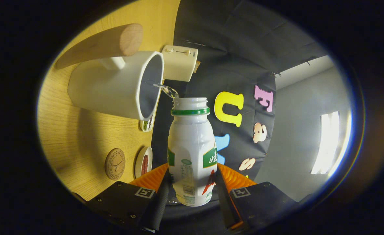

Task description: Take the bottle from table, then pour the juice into the cup, finally place the bottle on the coaster

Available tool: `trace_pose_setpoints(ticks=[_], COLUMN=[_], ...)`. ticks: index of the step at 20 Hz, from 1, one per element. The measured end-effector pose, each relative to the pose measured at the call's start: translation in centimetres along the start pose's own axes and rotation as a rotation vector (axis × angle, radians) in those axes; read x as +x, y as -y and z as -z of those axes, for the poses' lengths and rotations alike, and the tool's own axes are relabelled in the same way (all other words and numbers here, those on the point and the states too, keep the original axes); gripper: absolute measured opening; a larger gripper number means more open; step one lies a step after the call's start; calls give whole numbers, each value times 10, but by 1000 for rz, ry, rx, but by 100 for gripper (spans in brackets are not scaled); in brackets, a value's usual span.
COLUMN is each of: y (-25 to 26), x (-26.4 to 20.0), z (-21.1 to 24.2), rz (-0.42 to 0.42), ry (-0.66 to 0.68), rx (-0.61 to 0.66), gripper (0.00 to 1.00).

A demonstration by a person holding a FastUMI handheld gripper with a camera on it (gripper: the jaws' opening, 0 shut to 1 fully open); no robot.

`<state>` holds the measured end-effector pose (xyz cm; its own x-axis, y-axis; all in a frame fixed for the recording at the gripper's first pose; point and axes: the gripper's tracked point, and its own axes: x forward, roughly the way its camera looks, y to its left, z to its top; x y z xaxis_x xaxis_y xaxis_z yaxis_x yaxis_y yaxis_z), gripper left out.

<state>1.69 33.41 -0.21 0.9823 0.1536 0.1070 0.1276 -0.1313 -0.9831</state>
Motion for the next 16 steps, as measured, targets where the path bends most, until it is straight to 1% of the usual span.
trace_pose_setpoints(ticks=[16], y=[-1], x=[-1], z=[-3], rz=[43], ry=[38], rx=[-66], gripper=[70])
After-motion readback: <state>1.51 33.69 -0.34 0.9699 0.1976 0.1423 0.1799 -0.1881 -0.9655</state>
